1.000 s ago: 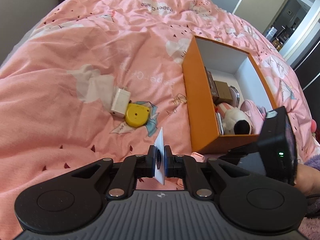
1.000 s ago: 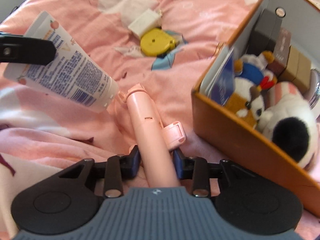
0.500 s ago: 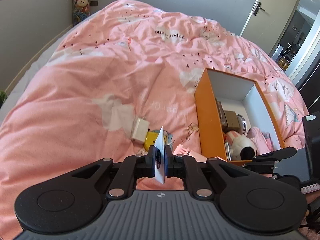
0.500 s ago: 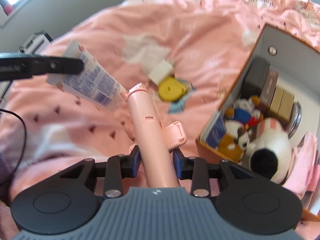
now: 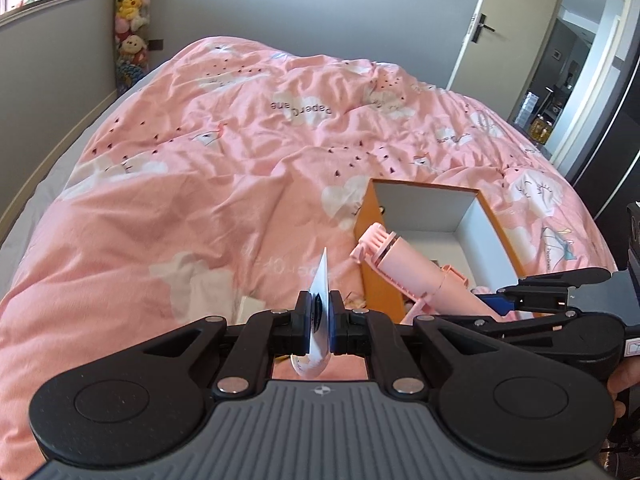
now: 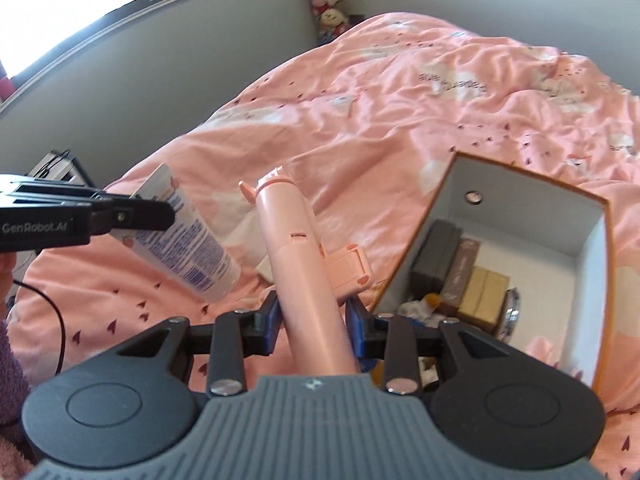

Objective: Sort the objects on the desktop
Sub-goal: 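Lower the pink selfie stick into the shoebox with the right gripper while the left gripper lowers the white card, then open the right gripper to release the selfie stick while the left gripper releases the white card, then move the right gripper to the yellow tape measure and grasp it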

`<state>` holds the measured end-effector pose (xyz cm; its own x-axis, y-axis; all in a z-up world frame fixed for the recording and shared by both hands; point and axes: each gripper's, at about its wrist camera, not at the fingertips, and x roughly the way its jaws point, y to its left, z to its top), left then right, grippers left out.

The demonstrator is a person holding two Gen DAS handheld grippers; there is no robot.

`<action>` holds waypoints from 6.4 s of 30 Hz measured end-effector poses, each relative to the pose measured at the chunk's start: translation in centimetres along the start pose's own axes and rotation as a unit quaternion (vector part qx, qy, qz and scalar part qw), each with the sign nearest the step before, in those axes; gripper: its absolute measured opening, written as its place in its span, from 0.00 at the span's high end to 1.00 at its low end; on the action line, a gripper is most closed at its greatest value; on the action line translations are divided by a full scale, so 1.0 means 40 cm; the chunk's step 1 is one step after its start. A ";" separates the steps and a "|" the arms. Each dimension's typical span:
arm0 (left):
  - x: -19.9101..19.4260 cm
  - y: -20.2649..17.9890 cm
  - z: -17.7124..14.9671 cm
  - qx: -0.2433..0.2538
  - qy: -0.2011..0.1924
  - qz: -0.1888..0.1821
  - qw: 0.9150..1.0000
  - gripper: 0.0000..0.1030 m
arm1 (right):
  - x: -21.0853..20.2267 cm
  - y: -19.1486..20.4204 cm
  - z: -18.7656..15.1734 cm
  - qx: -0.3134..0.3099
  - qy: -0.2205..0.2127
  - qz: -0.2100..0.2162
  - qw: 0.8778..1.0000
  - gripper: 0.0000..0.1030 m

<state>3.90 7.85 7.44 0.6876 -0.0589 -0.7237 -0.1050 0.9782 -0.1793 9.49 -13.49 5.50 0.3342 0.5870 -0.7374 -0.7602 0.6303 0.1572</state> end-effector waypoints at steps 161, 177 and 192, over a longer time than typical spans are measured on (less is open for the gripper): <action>0.478 -0.198 0.149 0.030 0.076 -0.050 0.995 0.87 | 0.363 -0.418 0.075 -0.118 0.224 -0.228 0.940 0.71; 0.342 -0.160 0.077 0.046 0.062 -0.034 0.996 0.87 | 0.217 -0.311 0.034 -0.092 0.146 -0.219 0.960 0.45; 0.252 -0.047 -0.004 0.017 0.054 0.009 0.998 0.86 | 0.125 -0.214 -0.009 -0.026 0.058 -0.212 0.975 0.32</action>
<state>10.92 5.40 0.36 0.6045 -0.0598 -0.7943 -0.0917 0.9853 -0.1440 17.46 -16.12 0.22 0.5610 0.2159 -0.7992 -0.5959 0.7755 -0.2088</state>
